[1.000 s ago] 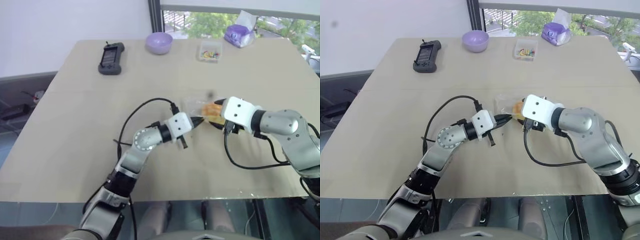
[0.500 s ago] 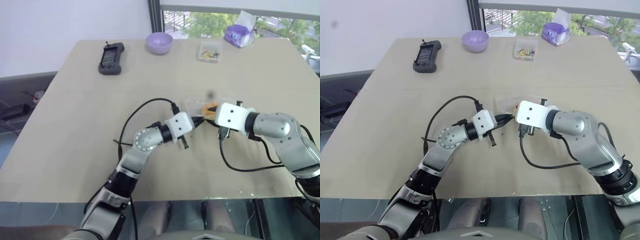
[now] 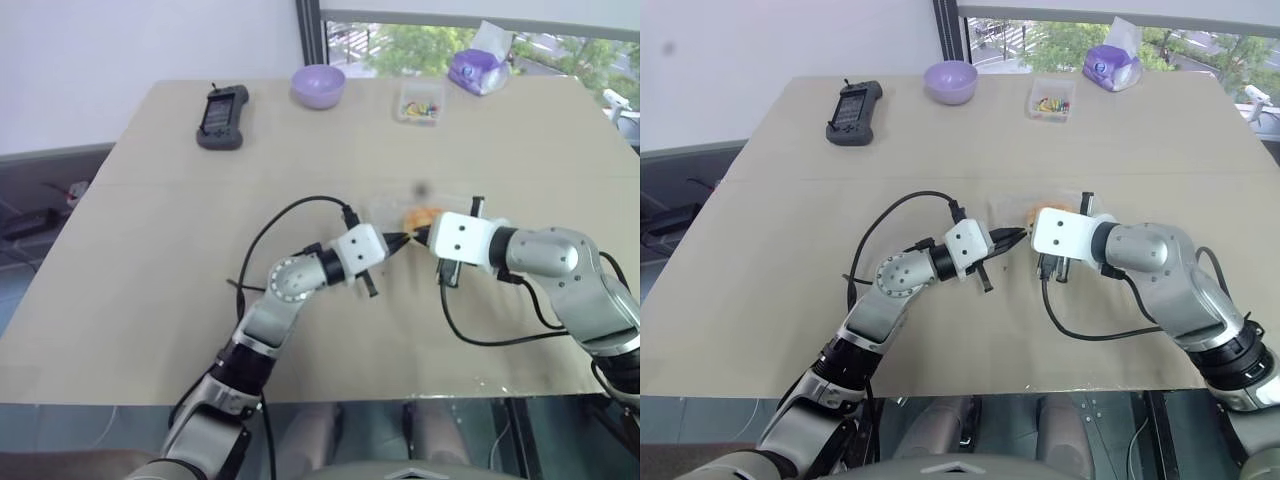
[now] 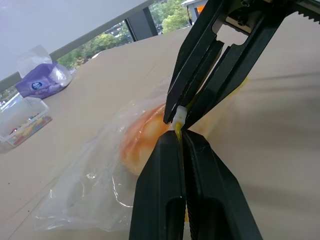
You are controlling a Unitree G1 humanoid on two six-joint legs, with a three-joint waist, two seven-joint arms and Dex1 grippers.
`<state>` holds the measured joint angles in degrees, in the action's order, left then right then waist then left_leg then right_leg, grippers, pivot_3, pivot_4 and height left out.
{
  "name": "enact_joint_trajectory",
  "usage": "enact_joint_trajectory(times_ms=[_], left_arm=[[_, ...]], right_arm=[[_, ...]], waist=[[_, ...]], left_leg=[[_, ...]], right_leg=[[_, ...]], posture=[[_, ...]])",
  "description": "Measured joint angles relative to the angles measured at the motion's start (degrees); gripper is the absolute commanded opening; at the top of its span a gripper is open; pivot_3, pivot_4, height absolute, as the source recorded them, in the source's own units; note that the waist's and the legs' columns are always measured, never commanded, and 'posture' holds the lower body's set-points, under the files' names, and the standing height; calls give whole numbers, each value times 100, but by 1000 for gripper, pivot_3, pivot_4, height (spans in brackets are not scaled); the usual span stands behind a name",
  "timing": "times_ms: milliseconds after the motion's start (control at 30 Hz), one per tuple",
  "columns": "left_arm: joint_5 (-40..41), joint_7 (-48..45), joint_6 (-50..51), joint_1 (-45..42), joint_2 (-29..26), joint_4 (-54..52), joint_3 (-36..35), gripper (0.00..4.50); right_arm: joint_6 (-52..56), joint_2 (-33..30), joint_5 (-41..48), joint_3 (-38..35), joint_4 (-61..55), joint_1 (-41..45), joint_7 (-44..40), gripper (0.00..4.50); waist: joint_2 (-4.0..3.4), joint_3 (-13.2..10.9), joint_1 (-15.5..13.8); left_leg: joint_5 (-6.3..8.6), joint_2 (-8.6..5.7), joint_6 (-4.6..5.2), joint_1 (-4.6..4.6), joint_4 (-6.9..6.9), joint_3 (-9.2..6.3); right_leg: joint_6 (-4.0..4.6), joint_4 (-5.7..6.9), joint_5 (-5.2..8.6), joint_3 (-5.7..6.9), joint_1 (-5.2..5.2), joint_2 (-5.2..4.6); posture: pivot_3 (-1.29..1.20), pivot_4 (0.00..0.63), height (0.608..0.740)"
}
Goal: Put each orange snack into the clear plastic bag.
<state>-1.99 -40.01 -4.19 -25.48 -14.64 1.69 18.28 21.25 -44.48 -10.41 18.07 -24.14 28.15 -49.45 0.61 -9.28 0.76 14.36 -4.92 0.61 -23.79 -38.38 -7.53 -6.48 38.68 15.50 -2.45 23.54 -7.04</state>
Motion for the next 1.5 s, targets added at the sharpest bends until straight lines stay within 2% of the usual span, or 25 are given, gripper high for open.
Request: enact_joint_trajectory(times_ms=[600,633,667,733,967,1067,1133,1500], left_arm=[[-5,9,-1,-7,13,8,-2,0],[-5,9,-1,-7,13,9,-2,0],[-5,9,-1,-7,16,10,-1,0],[-5,9,-1,-7,33,10,4,0],[-5,9,-1,-7,44,10,13,0],[-4,17,-1,-8,46,10,10,0],[-4,30,-2,-9,50,9,-24,0],[-4,25,-1,-9,56,9,-5,0]], right_arm=[[-531,39,-144,-15,225,16,-74,43],[-537,38,-144,-16,227,20,-101,670],[-549,38,-144,-17,227,29,-131,867],[-605,56,-143,-16,226,30,-141,1752],[-657,65,-160,-17,227,50,-147,1752],[-659,87,-162,-15,227,51,-153,917],[-657,86,-193,-19,255,51,-162,69],[-662,92,-280,-24,268,69,-160,69]], waist=[[0,0,1],[0,0,0],[0,0,0],[0,0,0],[0,0,1],[0,0,0],[0,0,1],[0,0,1]], left_leg=[[0,0,0,0,0,0],[0,0,0,0,0,0],[0,0,0,0,0,0],[0,0,0,0,0,0],[0,0,0,0,0,0],[0,0,0,0,0,-1],[0,0,0,0,0,0],[0,0,0,0,0,0]], right_leg=[[0,0,0,0,0,0],[0,0,0,0,0,0],[0,0,0,0,0,0],[0,0,0,0,0,0],[0,0,0,0,0,0],[0,0,0,0,0,0],[0,0,0,0,0,0],[0,0,0,0,0,0]], posture=[[0,150,740],[0,150,740],[0,150,740],[0,150,740],[0,150,740],[0,150,740],[0,150,740],[0,150,740]])
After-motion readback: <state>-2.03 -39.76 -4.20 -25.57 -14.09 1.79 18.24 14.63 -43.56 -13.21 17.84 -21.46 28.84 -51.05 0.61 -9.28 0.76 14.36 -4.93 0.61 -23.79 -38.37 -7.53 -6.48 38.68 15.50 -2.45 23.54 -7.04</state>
